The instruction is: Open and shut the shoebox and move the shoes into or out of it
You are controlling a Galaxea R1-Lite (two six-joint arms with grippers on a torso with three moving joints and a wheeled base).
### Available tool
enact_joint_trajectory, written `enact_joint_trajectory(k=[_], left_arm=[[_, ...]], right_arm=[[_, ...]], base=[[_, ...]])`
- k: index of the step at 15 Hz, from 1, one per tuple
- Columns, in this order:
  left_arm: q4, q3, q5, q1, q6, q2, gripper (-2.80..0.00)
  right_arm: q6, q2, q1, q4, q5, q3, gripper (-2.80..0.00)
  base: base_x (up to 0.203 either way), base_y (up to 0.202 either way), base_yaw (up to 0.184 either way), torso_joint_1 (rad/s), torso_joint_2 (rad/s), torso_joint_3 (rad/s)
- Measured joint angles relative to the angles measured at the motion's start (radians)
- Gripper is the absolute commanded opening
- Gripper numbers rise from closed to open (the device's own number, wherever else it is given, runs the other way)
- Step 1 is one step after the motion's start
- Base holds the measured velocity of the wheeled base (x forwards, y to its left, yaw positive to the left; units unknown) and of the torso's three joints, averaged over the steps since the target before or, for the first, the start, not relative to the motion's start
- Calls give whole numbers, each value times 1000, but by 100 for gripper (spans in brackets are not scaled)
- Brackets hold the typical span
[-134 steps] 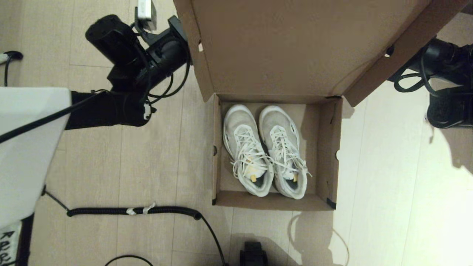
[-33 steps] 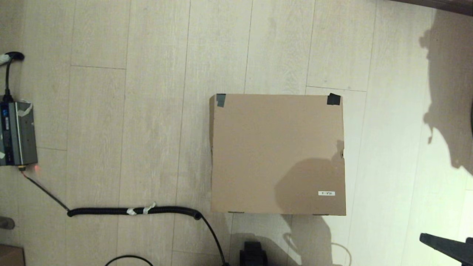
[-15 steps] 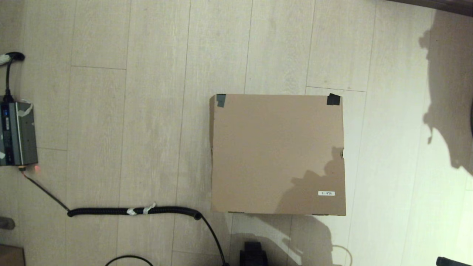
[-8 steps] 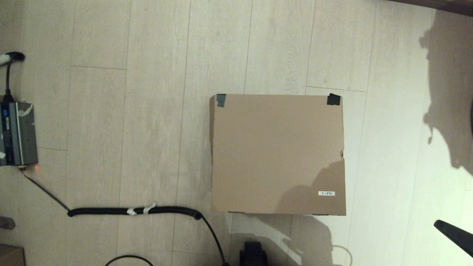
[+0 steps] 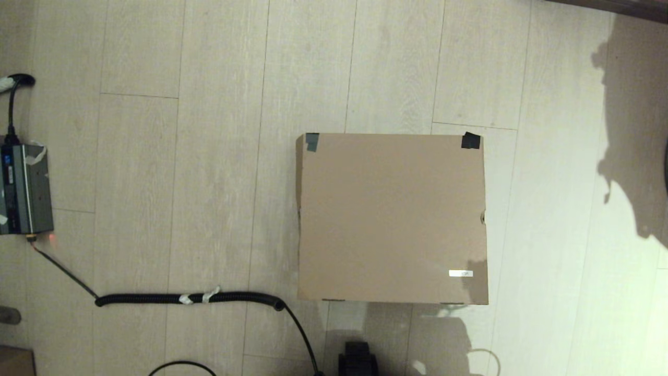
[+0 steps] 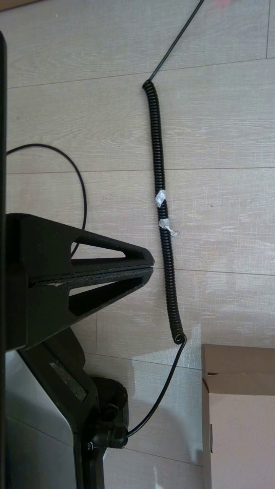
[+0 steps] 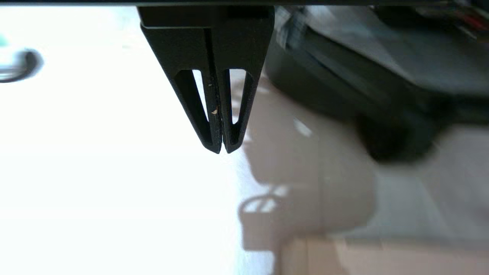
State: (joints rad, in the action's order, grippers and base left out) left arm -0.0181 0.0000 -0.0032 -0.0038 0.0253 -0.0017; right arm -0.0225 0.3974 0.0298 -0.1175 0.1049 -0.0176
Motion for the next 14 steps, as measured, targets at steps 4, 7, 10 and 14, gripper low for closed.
enact_joint_trajectory(k=[4,7,10,14], left_arm=[[-1,0,0,0,-2,0,-280],[-1,0,0,0,-11,0,-280],[-1,0,0,0,-12,0,-280],[-1,0,0,0,-12,0,-280]], right_arm=[[-27,-237,-13,193,-64,-25,-280],[0,-349,-21,141,-108,1,-280],[28,-386,-23,80,-126,16,-280],[39,-398,-23,79,-129,18,-280]], base=[[0,0,0,0,0,0],[0,0,0,0,0,0],[0,0,0,0,0,0],[0,0,0,0,0,0]])
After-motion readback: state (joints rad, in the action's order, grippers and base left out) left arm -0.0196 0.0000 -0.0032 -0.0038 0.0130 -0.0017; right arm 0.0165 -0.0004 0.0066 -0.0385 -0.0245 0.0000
